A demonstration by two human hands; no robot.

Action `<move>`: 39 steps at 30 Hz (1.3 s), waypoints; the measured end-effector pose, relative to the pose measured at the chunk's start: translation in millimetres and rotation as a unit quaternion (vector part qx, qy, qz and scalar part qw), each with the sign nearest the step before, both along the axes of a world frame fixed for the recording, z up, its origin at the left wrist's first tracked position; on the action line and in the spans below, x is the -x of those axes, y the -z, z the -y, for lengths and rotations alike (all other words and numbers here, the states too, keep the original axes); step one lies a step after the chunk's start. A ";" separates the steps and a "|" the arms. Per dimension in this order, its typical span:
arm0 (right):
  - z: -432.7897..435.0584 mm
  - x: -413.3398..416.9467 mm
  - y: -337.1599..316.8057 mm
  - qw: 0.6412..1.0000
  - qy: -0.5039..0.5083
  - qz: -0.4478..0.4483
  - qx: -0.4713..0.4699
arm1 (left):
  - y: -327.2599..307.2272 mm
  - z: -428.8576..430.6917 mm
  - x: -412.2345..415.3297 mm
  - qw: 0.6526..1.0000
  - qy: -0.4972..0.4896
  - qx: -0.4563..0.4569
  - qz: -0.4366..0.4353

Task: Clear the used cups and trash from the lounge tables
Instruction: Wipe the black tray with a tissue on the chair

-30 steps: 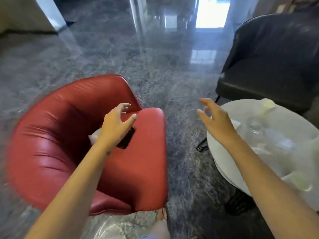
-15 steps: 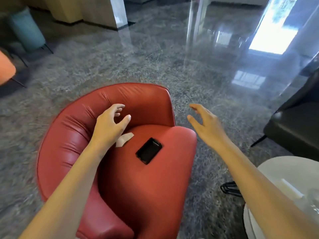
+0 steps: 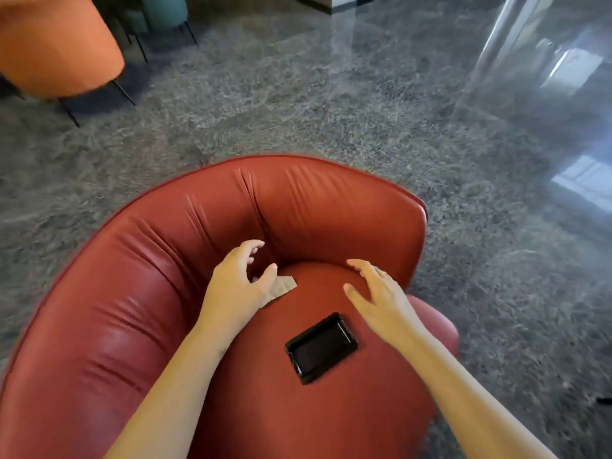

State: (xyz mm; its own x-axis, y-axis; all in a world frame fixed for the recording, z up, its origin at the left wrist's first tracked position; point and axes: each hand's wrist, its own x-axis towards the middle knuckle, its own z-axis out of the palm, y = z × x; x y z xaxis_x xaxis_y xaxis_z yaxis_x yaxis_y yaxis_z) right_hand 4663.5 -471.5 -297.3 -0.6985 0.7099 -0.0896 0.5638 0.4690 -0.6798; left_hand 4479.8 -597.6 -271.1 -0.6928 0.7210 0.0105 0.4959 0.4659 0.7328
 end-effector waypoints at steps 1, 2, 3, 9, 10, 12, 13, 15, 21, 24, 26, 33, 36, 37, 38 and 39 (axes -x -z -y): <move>-13.6 13.7 14.7 1.000 -0.016 0.005 0.000 | 14.9 -10.7 5.2 1.000 -0.010 0.006 -0.001; -26.5 27.8 30.5 1.000 -0.029 0.008 0.000 | 31.8 -20.7 10.5 1.000 -0.020 0.014 -0.002; -36.8 41.2 47.4 0.999 -0.038 0.010 0.002 | 50.1 -28.2 15.3 0.999 -0.028 0.025 0.001; -55.0 105.7 168.5 0.994 -0.084 0.039 0.065 | 165.0 -42.6 41.8 0.992 -0.081 0.094 0.019; -52.7 114.5 188.6 0.991 -0.094 0.052 0.075 | 182.3 -41.8 46.1 0.990 -0.089 0.103 0.025; -48.6 132.0 225.0 0.987 -0.119 0.069 0.080 | 215.8 -39.3 53.0 0.988 -0.100 0.115 0.033; -47.0 140.1 240.4 0.986 -0.130 0.076 0.076 | 230.9 -37.4 55.4 0.986 -0.107 0.120 0.038; -45.1 155.1 266.9 0.982 -0.150 0.092 0.061 | 258.4 -33.5 59.2 0.982 -0.121 0.137 0.057; -31.7 193.5 320.1 0.982 -0.149 0.115 0.028 | 312.2 -33.5 73.3 0.964 -0.126 0.188 0.143; -21.8 205.6 330.5 0.978 -0.170 0.120 0.004 | 321.4 -40.6 71.4 0.954 -0.141 0.172 0.200; -15.2 207.0 328.7 0.975 -0.203 0.090 0.025 | 323.7 -42.5 67.1 0.950 -0.163 0.120 0.237; 0.1 163.9 280.9 0.978 -0.115 -0.025 0.174 | 291.9 -27.4 33.5 0.942 -0.192 -0.049 0.269; 7.9 122.6 258.9 0.982 -0.100 -0.047 0.155 | 271.3 -14.2 9.6 0.949 -0.164 -0.061 0.262; 11.2 106.7 255.1 0.985 -0.086 -0.046 0.139 | 267.2 -9.5 0.7 0.953 -0.150 -0.048 0.260; 14.1 90.8 253.5 0.990 -0.063 -0.041 0.120 | 264.5 -5.0 -8.2 0.957 -0.131 -0.018 0.257; 16.5 75.7 253.7 0.994 -0.034 -0.030 0.097 | 263.8 -0.5 -17.2 0.963 -0.104 0.029 0.249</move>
